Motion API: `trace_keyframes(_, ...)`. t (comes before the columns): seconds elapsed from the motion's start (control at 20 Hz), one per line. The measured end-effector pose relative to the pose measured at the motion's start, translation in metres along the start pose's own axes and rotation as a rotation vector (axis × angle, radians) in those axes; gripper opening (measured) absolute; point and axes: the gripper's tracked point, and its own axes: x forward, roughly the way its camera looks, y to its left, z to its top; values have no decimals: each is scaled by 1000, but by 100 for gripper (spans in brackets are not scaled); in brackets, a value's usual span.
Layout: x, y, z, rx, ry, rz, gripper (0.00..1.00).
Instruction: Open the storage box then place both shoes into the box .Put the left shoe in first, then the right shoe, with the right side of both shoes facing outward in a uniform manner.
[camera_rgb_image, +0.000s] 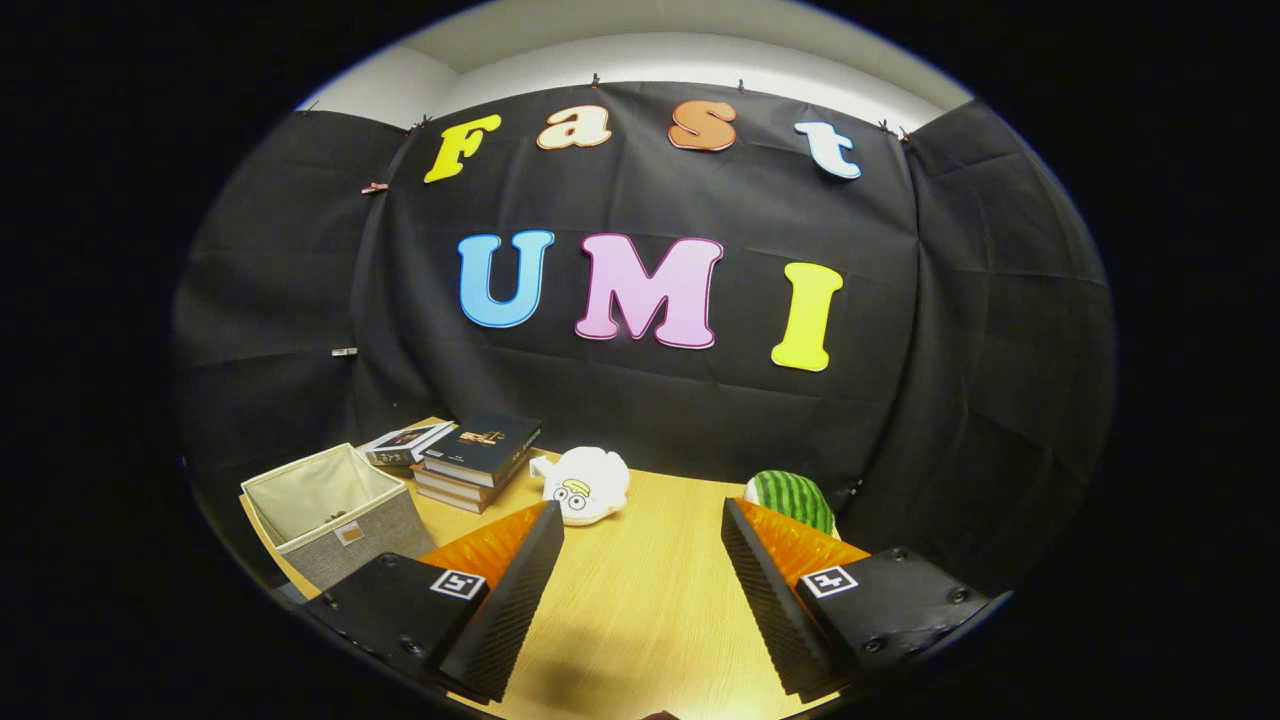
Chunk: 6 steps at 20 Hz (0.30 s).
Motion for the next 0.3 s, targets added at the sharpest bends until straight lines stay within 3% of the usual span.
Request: trace_keyframes(0.3, 0, -9, -9, -5, 19, -19, 98)
